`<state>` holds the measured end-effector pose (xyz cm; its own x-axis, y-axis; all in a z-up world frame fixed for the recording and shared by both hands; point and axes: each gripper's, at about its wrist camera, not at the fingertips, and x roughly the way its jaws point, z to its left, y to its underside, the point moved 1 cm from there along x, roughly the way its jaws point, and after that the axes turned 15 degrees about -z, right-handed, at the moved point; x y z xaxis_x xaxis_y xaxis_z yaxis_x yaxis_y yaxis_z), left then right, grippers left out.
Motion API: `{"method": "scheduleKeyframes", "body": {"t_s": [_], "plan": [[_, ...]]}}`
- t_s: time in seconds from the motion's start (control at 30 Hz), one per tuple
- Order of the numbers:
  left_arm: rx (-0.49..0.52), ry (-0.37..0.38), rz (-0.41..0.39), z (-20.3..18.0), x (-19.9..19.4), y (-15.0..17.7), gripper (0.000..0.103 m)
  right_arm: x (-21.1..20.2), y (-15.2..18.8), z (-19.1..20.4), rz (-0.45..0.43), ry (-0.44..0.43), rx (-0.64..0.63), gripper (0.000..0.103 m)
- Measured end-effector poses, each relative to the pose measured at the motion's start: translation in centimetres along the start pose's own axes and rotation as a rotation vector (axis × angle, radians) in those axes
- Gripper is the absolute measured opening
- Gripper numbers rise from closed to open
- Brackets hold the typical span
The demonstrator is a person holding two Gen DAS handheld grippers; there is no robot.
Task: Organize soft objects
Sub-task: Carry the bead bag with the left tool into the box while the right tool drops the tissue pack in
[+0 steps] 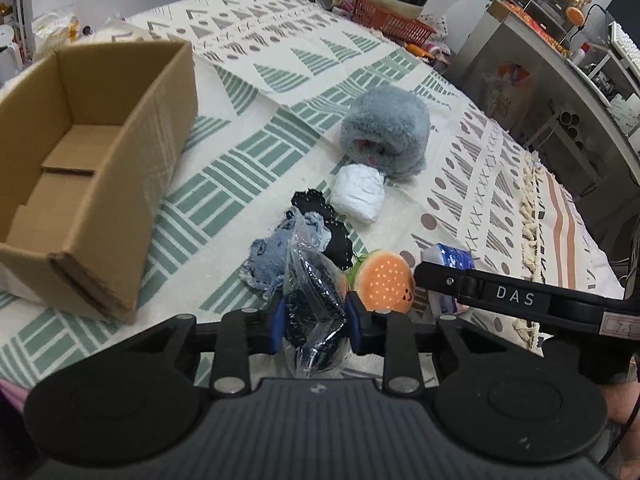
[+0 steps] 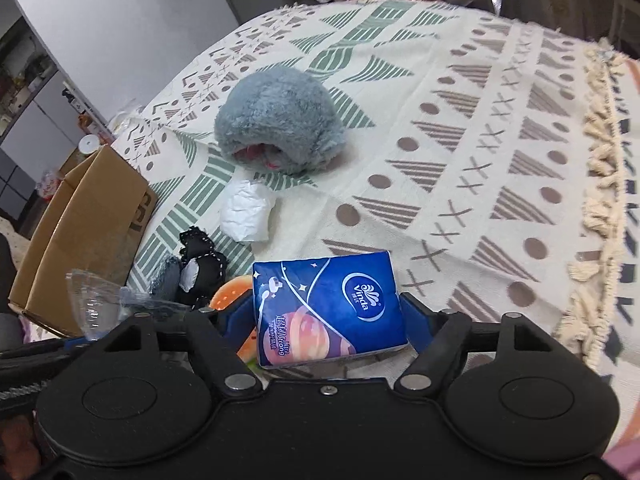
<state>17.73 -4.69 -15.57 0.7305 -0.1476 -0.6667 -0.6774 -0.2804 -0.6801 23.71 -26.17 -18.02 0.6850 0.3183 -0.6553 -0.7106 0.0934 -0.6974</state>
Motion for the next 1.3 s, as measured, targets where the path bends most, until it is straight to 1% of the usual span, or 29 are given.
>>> {"method": "scheduleKeyframes", "body": {"t_s": [0.07,0.23,0.5,0.7,0.87,0.97,1.3], "plan": [[0.007,-0.003,-0.016,0.0,-0.8,-0.2,0.030,-0.5,0.0,0.3,-0.012,0.025,-0.026,0.073],[0.008,-0.008,-0.054,0.1,-2.8,-1.1,0.030,-1.8,-0.3,0.9,-0.035,0.039,-0.058,0.072],[0.009,-0.005,-0.105,0.3,-5.2,-2.4,0.030,-4.4,-0.6,2.1,-0.070,0.038,-0.037,0.072],[0.006,0.007,-0.142,0.8,-6.7,-3.4,0.030,-6.4,-1.5,3.8,-0.126,0.035,-0.029,0.072],[-0.005,0.012,-0.169,1.6,-7.6,-4.1,0.030,-7.4,-2.3,5.3,-0.162,0.037,-0.038,0.072],[-0.009,0.018,-0.186,2.1,-8.2,-4.4,0.030,-7.8,-2.6,6.1,-0.172,0.028,-0.033,0.073],[-0.035,0.034,-0.224,5.3,-9.3,-5.9,0.030,-8.5,-2.8,10.1,-0.197,0.042,-0.081,0.073]]}}
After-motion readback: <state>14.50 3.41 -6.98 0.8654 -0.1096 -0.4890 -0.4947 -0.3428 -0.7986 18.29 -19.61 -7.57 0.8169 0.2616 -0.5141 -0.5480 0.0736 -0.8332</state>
